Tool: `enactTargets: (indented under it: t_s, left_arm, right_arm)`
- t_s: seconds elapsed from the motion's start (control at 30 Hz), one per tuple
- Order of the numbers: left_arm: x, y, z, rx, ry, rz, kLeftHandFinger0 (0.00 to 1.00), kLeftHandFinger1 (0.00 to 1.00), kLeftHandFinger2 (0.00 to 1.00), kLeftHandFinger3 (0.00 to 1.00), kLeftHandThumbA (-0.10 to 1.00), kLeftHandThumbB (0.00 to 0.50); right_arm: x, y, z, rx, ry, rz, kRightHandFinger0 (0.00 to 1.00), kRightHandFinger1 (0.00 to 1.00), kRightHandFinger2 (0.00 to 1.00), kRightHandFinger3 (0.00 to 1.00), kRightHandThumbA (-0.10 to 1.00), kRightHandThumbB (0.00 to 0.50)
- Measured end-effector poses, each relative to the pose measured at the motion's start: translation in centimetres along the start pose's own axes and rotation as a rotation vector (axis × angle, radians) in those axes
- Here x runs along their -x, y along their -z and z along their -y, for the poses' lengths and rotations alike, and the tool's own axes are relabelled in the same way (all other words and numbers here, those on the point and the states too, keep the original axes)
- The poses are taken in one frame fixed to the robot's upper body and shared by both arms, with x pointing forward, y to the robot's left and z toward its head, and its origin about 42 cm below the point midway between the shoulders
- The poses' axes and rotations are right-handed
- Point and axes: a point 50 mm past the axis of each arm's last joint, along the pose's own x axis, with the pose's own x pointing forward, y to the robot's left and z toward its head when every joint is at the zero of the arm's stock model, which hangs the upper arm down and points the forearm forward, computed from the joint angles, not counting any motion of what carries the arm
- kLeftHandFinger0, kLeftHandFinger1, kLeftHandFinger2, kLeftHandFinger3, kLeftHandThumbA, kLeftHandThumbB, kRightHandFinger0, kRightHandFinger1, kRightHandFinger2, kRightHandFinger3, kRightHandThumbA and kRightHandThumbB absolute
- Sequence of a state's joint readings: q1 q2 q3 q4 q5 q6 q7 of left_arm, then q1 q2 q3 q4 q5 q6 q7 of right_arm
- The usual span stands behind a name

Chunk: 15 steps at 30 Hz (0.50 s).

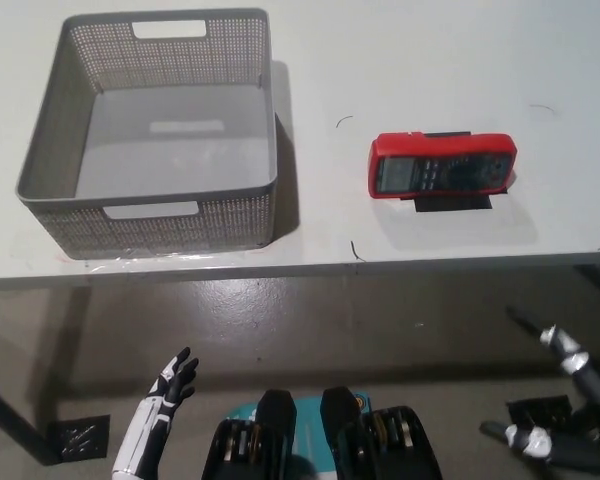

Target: Use the right hand to pick up a multimeter on the right side and put it into a container on the left side

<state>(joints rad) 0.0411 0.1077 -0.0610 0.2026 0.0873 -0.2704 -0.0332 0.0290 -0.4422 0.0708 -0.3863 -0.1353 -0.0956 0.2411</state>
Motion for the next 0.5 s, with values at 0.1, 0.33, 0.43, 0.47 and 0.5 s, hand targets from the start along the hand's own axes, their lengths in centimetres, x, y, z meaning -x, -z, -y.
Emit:
enactTargets:
  t_s: [0.1,0.33,0.43,0.47,0.5]
  left_arm:
    - [0.0,0.0,0.0,0.000,0.003,-0.001,1.00,1.00,1.00,1.00,1.00,0.463]
    - [0.1,0.4,0.1,0.000,0.007,-0.014,1.00,1.00,1.00,1.00,1.00,0.495]
    - [0.1,0.4,0.1,0.000,0.007,-0.015,1.00,1.00,1.00,1.00,1.00,0.500]
    - [0.1,0.4,0.1,0.000,0.008,-0.016,1.00,1.00,1.00,1.00,1.00,0.500]
    - [0.1,0.4,0.1,0.000,0.009,-0.016,1.00,1.00,1.00,1.00,1.00,0.500]
  right_arm:
    - [-2.2,-2.4,3.6,0.153,-0.005,0.065,1.00,1.00,1.00,1.00,1.00,0.392]
    - [-9.1,-6.3,10.1,0.382,-0.016,0.115,1.00,1.00,1.00,1.00,1.00,0.349]
    - [-13.1,-6.9,11.9,0.425,-0.039,0.086,1.00,1.00,1.00,1.00,1.00,0.388]
    - [-14.2,-6.9,12.3,0.433,-0.049,0.072,1.00,1.00,1.00,1.00,1.00,0.391]
    - [-15.4,-7.0,12.8,0.442,-0.059,0.058,1.00,1.00,1.00,1.00,1.00,0.412]
